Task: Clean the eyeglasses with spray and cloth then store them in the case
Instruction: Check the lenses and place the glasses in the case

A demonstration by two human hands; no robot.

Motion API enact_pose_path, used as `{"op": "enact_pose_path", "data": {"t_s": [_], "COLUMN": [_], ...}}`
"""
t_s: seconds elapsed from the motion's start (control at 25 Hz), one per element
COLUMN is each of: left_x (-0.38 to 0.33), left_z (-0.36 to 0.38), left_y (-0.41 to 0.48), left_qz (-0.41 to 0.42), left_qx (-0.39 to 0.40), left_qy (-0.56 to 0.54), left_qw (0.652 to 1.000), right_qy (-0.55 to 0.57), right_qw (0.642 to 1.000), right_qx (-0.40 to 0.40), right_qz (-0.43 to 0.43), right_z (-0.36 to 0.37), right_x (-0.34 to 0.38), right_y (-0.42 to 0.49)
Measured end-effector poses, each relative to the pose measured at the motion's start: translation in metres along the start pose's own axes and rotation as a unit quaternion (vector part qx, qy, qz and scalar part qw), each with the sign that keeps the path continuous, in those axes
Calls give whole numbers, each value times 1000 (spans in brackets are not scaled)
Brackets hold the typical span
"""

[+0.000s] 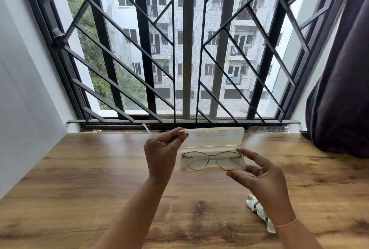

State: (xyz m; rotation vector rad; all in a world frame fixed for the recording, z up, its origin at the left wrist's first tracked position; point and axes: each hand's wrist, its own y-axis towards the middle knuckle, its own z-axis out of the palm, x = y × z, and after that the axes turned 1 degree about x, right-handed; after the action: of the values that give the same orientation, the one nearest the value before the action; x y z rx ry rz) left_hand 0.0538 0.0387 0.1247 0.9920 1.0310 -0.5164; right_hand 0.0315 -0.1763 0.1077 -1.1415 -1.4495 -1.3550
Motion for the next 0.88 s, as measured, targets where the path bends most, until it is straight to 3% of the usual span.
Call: {"op": "enact_pose_path", "data": {"t_s": [0.16,0.68,0.72,0.8,0.88], "left_x": [0,-1,-1,-1,-1], "left_z": [0,0,0,-1,0], "left_y": [-1,-5,-5,-5,-6], "left_qz": [5,27,28,28,19], "left_qx": [6,-2,-3,-9,-17], "left_qy": [2,31,34,41,40], "left_qw": [1000,999,999,999,999], "right_qy": [-41,-21,-48,-224,-398], "right_qw": [999,999,998,972,888], "right_qx": [11,-6,-6,-61,-148], "right_qz": [-21,35,29,-46,-175], "right_z": [-5,0,0,3,13], "right_x": [8,9,12,18,21], "right_y": [1,0,-3,-9,-17]}}
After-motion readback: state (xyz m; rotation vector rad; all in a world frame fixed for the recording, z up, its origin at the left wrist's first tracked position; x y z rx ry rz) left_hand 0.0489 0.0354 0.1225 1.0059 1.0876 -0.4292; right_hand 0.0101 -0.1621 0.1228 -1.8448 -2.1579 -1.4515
